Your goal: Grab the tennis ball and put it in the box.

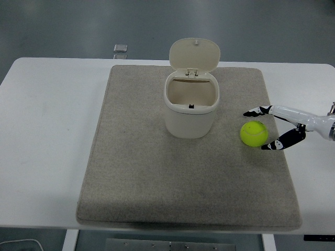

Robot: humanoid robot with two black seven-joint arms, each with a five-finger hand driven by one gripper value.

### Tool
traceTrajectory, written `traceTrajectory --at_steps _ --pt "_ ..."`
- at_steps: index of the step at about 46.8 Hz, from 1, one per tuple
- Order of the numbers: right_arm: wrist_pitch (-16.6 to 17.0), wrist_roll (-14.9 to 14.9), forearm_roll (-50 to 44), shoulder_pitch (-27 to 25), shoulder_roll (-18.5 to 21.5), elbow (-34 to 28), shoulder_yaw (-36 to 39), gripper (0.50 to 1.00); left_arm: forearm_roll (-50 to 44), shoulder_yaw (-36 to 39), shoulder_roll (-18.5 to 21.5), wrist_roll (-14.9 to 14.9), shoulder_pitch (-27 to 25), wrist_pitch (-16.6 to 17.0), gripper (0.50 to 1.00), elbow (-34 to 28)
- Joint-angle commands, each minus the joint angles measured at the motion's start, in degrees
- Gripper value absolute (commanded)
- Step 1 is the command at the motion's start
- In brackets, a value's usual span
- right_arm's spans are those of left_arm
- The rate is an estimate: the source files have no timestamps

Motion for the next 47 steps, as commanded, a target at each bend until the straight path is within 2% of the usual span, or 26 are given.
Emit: traceTrajectory --at_steps 1,14,24,27,32,40,45,47 --pt "-0.08 -0.19 0.07 -0.08 0.66 -0.06 0.01 0.913 0.0 0.0 0.0 0.0 0.03 0.0 0.992 0.0" --pt "-0.17 -0.19 -0.02 -0.34 0.66 -0.32 0.01 0.913 0.0 0.0 0.0 0.0 0.03 0.0 0.992 0.0" --pt "-1.67 -0.19 -0.1 -0.78 1.1 -0.58 -0.25 0.901 0.0 0.0 0.0 0.0 0.03 0.0 0.992 0.0" --pt "-1.67 -0.1 -0.1 -0.87 1.28 -0.67 -0.34 0.877 0.0 0.0 0.0 0.0 0.03 0.0 0.992 0.0" --pt "-1.67 -0.1 -0.1 -0.96 1.46 -0.67 -0.51 0.866 0.0 0.0 0.0 0.0 0.02 0.0 0.992 0.0" --pt "-1.67 -0.1 -0.19 -0.78 1.46 -0.67 -1.13 0.762 0.0 0.0 0.0 0.0 -0.06 0.0 0.992 0.0" --pt "-1.67 -0.1 -1.07 -0.78 1.46 -0.67 -1.13 0.725 0.0 -0.08 0.0 0.0 0.03 0.0 0.992 0.0" --pt "-1.67 -0.1 -1.16 -0.78 1.46 -0.67 -1.13 0.725 0.0 -0.08 0.0 0.0 -0.06 0.0 0.992 0.0"
